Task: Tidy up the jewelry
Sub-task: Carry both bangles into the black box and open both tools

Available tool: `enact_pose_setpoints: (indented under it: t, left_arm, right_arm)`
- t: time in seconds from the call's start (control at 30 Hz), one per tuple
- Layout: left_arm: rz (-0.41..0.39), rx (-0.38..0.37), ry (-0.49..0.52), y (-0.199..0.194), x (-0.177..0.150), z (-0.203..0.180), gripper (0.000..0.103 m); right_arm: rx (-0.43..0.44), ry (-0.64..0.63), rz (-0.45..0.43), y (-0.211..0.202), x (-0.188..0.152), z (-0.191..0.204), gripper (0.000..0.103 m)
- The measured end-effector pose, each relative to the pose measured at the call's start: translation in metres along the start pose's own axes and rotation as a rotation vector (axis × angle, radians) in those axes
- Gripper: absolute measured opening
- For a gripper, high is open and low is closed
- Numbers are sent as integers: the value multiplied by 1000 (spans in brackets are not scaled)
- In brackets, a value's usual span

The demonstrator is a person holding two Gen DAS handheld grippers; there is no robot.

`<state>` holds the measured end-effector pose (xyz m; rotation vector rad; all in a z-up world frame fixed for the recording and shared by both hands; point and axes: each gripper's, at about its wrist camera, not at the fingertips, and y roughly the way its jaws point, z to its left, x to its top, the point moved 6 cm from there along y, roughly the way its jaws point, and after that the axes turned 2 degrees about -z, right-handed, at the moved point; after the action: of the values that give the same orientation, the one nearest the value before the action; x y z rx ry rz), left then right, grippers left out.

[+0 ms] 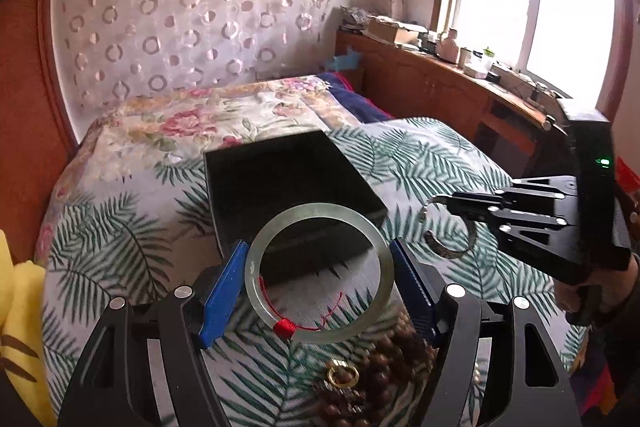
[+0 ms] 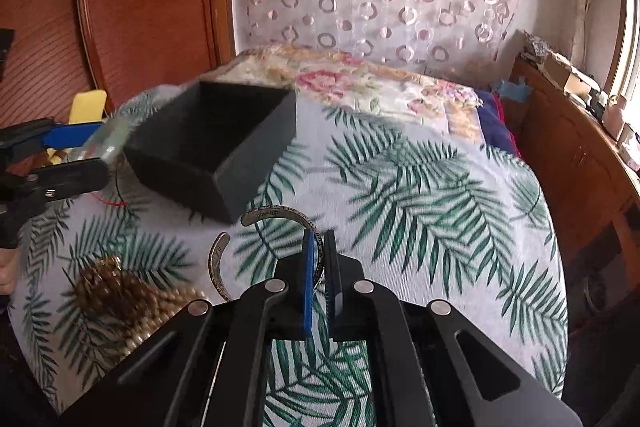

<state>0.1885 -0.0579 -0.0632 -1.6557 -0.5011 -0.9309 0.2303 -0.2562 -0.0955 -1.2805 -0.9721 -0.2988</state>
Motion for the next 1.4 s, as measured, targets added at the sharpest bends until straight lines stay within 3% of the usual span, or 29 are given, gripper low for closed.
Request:
enact_pose_setpoints:
  t: [0.33, 0.77, 0.83, 0.93, 1.2, 1.4]
  left_arm:
    - [-5, 34, -11, 27, 32, 21, 69]
    - [40, 52, -27, 59, 24, 32, 69]
    - [33, 48, -35, 57, 25, 33, 70]
    - [-5, 54, -50, 48, 30, 38, 80]
    - [-66, 95, -84, 21, 39, 60, 84]
    - [-99, 148, -104, -1, 25, 79, 87]
  right_arm:
    - [6, -25, -73, -6, 47, 15, 5]
    - [-5, -79, -72, 20, 71, 24, 5]
    - [-5, -82, -71, 25, 74, 24, 5]
    - [4, -80, -73, 30, 76, 25, 5]
    - [51, -101, -73, 45, 80, 41, 5]
    - [61, -164, -55, 55, 77, 65, 6]
